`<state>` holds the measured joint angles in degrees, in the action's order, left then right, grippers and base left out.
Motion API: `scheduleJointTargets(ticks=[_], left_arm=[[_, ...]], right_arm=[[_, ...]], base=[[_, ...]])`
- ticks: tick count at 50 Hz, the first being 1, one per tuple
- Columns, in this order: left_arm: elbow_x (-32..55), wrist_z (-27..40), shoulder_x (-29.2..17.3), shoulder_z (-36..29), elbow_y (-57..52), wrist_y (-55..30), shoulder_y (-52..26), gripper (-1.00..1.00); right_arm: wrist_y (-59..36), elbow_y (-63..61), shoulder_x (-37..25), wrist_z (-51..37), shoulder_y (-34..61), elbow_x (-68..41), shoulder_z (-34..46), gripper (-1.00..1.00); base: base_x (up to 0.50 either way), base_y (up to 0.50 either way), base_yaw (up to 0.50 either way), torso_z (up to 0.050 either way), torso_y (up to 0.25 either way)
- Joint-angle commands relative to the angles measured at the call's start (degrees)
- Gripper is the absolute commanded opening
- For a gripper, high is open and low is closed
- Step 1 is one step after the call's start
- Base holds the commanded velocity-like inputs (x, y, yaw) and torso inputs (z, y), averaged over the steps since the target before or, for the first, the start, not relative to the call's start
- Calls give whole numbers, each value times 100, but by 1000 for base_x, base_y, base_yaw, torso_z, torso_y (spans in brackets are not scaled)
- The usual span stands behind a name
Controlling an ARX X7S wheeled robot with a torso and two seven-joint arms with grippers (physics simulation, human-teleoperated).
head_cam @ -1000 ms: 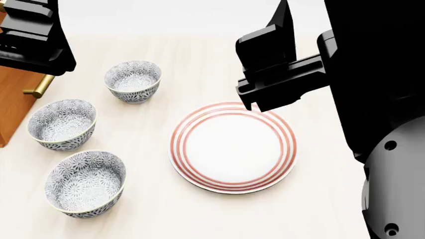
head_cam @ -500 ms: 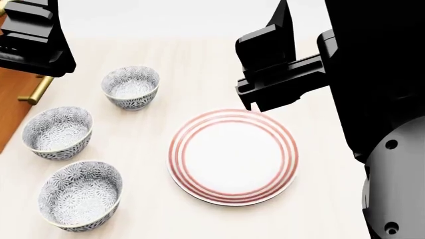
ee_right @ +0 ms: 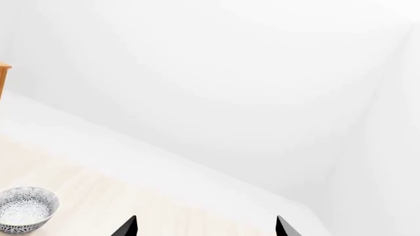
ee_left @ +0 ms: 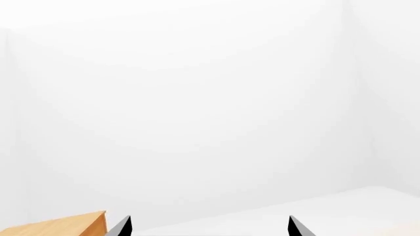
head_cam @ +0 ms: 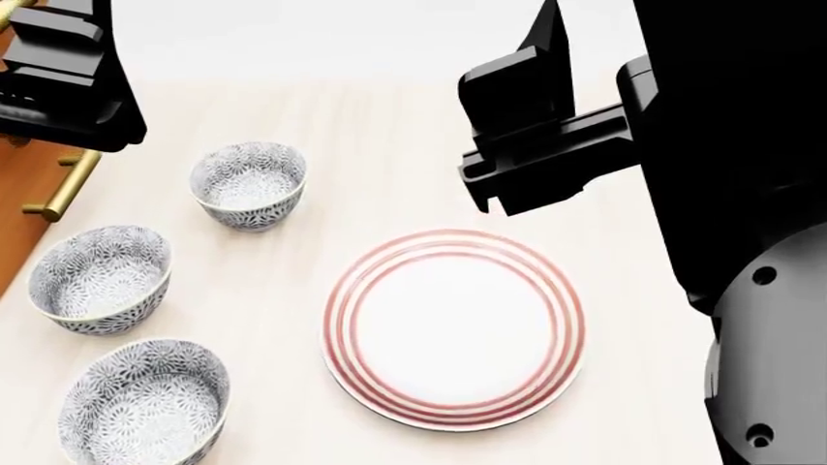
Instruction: Put the bowl at the front on the plate.
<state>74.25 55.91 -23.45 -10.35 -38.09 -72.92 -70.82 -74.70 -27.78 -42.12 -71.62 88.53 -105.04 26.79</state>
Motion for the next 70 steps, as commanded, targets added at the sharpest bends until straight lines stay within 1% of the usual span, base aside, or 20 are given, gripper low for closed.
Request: scheduleJointTargets(ticks=[1, 70], left_arm=[[0, 0, -53, -31, 5, 53, 19, 100], [64, 82, -223, -221, 79, 307, 98, 100]], right_arm=[[40, -11, -21, 40, 17, 34, 35, 100], [288, -122, -187, 68, 67, 45, 253, 100]], base=[[102, 0, 0, 0, 0], [102, 0, 0, 0, 0]])
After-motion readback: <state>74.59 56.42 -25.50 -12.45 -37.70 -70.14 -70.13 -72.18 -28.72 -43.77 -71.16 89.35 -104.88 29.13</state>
